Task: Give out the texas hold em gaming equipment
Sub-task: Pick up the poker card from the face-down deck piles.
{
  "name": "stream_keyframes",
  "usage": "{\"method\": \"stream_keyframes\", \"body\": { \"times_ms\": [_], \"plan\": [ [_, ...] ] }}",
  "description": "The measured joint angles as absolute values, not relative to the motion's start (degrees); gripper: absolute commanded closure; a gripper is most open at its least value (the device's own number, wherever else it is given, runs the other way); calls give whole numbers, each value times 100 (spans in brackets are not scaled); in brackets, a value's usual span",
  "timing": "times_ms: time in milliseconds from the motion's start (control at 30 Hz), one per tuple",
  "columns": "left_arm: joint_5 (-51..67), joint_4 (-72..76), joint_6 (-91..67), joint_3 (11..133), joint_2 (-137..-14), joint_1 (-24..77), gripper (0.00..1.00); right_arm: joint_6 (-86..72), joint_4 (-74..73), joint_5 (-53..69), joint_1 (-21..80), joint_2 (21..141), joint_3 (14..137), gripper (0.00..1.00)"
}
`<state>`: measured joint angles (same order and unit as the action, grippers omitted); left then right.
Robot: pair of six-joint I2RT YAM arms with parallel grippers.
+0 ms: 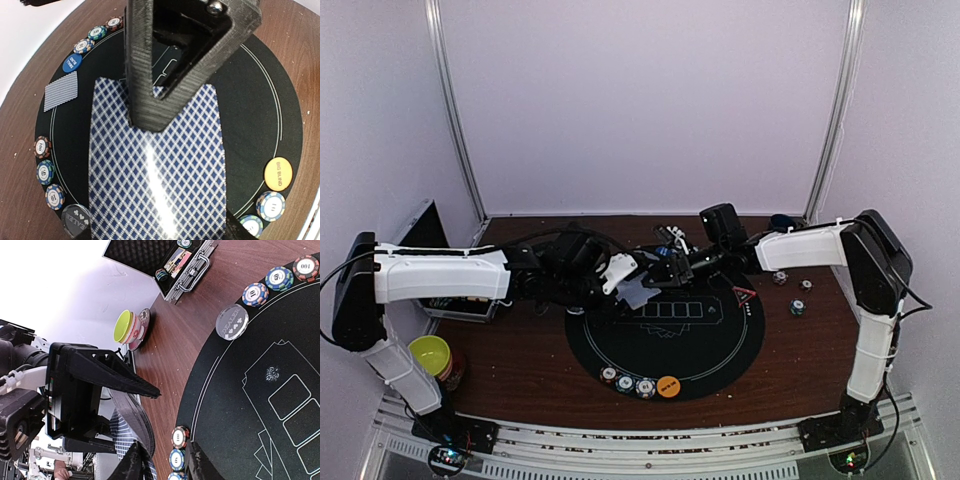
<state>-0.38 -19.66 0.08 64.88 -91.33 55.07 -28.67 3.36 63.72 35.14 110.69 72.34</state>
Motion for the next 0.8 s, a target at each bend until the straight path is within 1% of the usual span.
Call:
{"method": "stream_keyframes", "body": {
  "times_ms": [67, 167, 200, 400, 567, 800],
  "plan": [
    [-23, -1964, 8, 6488, -9133, 5511, 40, -2895, 338, 6473, 3503, 11069, 7234, 76],
    [-16, -1957, 8, 6488, -9133, 5518, 40, -3048, 384, 6716, 3487, 11069, 7234, 88],
    [-12, -1957, 10, 6488, -9133, 5520, 40, -3072, 416, 6764, 3487, 11069, 7234, 91],
    [-1, -1951, 14, 6488, -9133, 5529, 40, -3308, 499, 7076, 3468, 11069, 7234, 100],
    [10, -1951, 16, 6488, -9133, 5551, 40, -3275, 405, 7179, 3446, 11067, 7236, 100],
    [21, -1935, 16, 6488, -9133, 5561, 40, -2797, -263, 7216, 3197, 10940, 7338, 100]
  ]
}}
